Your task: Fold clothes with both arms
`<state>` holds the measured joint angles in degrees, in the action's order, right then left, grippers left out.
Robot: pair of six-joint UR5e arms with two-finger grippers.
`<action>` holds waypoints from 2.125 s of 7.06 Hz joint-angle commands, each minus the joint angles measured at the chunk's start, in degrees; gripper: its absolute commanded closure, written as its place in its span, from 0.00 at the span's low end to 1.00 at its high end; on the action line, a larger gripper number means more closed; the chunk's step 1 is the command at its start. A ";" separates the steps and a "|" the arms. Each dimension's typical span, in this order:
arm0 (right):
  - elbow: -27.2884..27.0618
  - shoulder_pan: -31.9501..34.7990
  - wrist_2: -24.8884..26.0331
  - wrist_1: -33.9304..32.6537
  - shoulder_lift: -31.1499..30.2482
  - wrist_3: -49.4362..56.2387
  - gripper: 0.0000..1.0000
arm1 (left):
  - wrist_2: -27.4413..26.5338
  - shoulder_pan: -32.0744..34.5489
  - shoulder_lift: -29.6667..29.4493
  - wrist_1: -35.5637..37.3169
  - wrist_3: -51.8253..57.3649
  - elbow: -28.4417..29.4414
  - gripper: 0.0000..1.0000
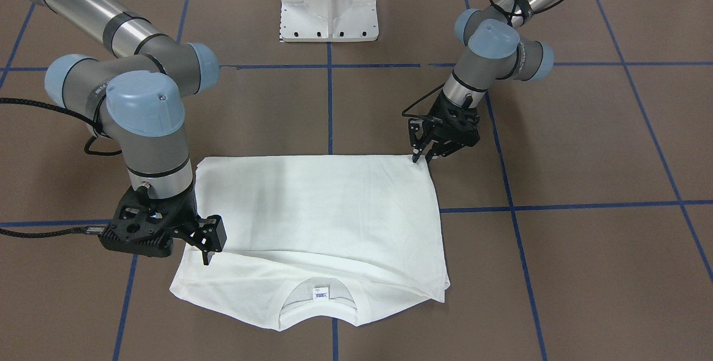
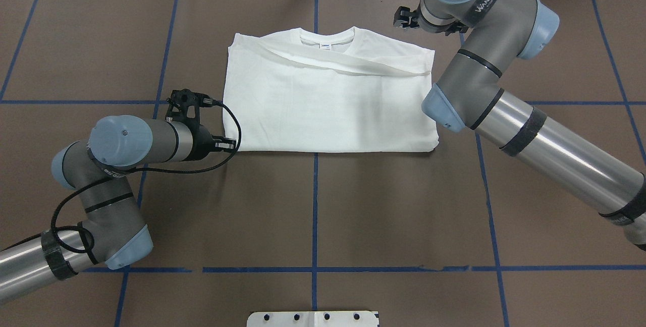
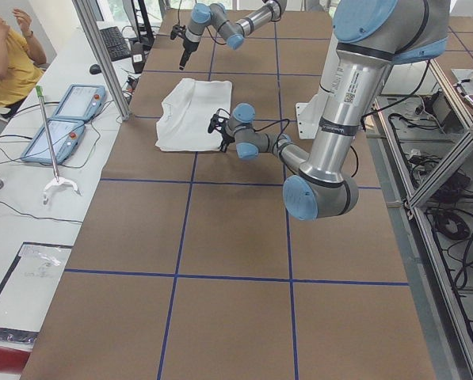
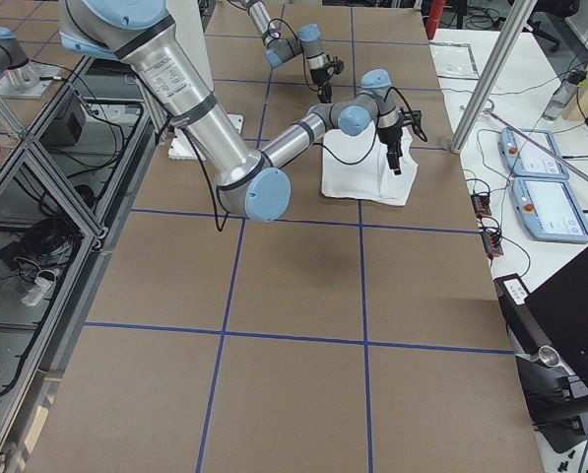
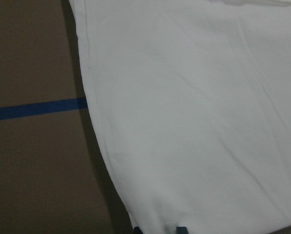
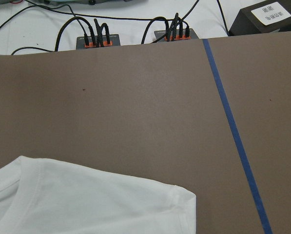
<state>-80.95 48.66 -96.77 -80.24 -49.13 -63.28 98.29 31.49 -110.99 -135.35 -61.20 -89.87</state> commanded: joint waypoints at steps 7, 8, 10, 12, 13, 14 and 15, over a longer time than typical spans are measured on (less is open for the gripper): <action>-0.79 -1.02 -0.09 8.26 -2.90 -0.26 0.00 | 2.35 20.32 -0.26 -0.18 27.84 9.41 1.00; -0.79 -1.02 -0.09 8.26 -2.81 -0.44 0.00 | 2.35 22.54 -5.50 -0.18 28.23 16.68 1.00; -1.14 -1.55 -0.09 8.35 -2.64 -0.61 0.00 | 0.78 23.00 -15.36 -1.22 28.24 30.22 1.00; -1.14 -2.34 0.00 8.26 -1.76 -2.70 0.00 | 0.41 24.22 -17.42 -4.12 27.80 33.10 0.94; -0.45 -3.56 0.09 8.17 0.07 -5.68 0.00 | 2.07 24.41 -16.03 -7.96 27.36 32.66 0.01; -0.09 -5.23 0.26 8.61 1.66 -9.45 0.01 | 6.35 25.10 -15.67 -9.56 27.44 32.31 0.00; 0.69 -7.16 0.70 8.70 3.41 -13.84 0.03 | 8.92 25.28 -13.84 -9.84 27.36 30.65 0.00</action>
<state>-81.01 43.60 -96.46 -71.74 -47.72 -72.34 103.79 56.37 -126.39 -144.03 -33.75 -57.89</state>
